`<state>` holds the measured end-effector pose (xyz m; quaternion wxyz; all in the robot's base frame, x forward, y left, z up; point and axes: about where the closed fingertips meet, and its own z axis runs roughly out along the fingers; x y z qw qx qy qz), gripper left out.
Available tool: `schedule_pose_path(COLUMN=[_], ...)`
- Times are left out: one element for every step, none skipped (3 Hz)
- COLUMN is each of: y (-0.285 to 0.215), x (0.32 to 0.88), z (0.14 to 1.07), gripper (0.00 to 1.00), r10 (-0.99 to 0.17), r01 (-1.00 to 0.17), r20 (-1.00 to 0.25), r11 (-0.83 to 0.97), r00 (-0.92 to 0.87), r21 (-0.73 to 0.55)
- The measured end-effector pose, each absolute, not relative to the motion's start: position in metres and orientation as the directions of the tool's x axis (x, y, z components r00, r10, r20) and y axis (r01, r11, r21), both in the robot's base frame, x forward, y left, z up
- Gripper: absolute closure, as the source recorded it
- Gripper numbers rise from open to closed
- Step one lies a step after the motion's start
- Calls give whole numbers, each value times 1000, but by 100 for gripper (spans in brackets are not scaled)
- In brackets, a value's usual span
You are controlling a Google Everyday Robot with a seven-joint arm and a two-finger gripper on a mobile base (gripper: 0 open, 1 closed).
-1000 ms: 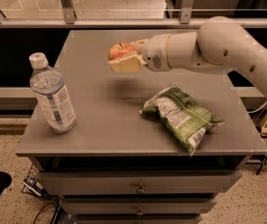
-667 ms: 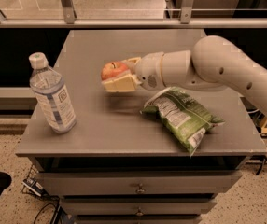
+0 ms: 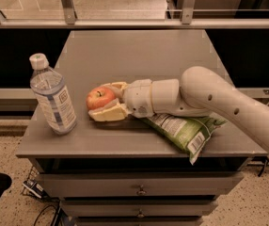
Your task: Move apple near blue plastic bottle
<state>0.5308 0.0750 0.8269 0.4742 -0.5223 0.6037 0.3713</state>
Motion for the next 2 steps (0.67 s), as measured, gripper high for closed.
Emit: schedule_pose_path(y=[77, 77], x=[530, 530], z=[828, 831], gripper=[81, 58], r10=[-277, -277], r01=[-983, -983], r20=[-961, -961], r11=[174, 173], r00=[3, 3], r21=[-53, -53])
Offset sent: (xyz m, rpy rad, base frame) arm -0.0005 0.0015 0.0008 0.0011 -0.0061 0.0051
